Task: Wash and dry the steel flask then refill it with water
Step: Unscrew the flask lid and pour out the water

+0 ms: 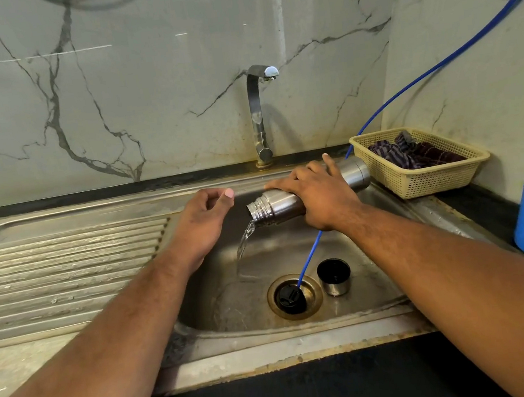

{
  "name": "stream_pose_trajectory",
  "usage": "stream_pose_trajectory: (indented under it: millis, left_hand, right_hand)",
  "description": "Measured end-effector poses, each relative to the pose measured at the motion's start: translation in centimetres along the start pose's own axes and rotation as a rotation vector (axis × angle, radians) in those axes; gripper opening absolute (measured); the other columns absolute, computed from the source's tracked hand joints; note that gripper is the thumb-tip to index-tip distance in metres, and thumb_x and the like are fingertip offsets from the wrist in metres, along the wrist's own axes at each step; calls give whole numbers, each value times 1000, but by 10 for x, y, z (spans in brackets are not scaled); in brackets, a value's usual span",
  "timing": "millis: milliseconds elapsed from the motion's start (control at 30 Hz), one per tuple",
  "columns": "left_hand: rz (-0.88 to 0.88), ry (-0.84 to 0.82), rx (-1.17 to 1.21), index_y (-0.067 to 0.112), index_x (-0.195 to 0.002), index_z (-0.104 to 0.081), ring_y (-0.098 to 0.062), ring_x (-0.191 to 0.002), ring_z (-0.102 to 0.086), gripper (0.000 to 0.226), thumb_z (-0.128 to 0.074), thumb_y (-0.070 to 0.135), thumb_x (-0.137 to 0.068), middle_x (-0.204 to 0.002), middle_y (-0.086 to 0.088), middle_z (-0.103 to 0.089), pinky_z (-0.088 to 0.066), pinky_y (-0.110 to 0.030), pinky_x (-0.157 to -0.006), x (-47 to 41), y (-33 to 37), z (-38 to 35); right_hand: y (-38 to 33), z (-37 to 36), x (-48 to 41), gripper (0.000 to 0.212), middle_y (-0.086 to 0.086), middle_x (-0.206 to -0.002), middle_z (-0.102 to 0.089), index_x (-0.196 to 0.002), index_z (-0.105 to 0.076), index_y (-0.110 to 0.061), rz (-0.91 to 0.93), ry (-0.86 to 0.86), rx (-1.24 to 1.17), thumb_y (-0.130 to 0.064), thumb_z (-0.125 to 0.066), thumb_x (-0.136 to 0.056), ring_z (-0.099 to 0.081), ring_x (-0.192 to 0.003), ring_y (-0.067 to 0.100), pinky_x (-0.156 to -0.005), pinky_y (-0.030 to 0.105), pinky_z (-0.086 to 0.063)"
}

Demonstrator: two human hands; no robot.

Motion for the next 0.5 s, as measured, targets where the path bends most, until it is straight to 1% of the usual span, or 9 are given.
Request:
stream_pose_trajectory:
  millis: [133,400,500]
  left_hand:
    - [0,1,-14,26,-125,-61,-9,-109,-61,36,-55,51,-99,-117,6,-68,-40,-19,-77,0,-1,0]
    - [9,1,-15,25,-125,-61,-5,-105,-62,35,-54,49,-100,-116,7,-69,-39,-17,-74,1,1,-1]
    - [4,6,-41,30,-121,-62,-6,-106,-63,33,-54,53,-99,-114,10,-70,-41,-19,-77,0,-1,1]
  right_hand:
    - [-1,0,0,97,-2,-141,-50,-152,-24,-54,0,6,12,-19,-79,-80,-37,-138,26,-123,60,-3]
    - [-2,3,1,97,-2,-141,-51,-154,-25,-52,12,13,19,-16,-77,-81,-38,-137,26,-124,59,2]
    - [-2,5,1,96,-3,-139,-52,-153,-26,-52,22,17,12,-14,-76,-81,-38,-136,25,-125,58,4]
Point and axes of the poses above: each hand's wrist, its own x-axis away from the middle knuckle, its own z-axis out of the back of the hand, y = z × x, the point moved 3 cm from there along -x, towards the middle knuckle
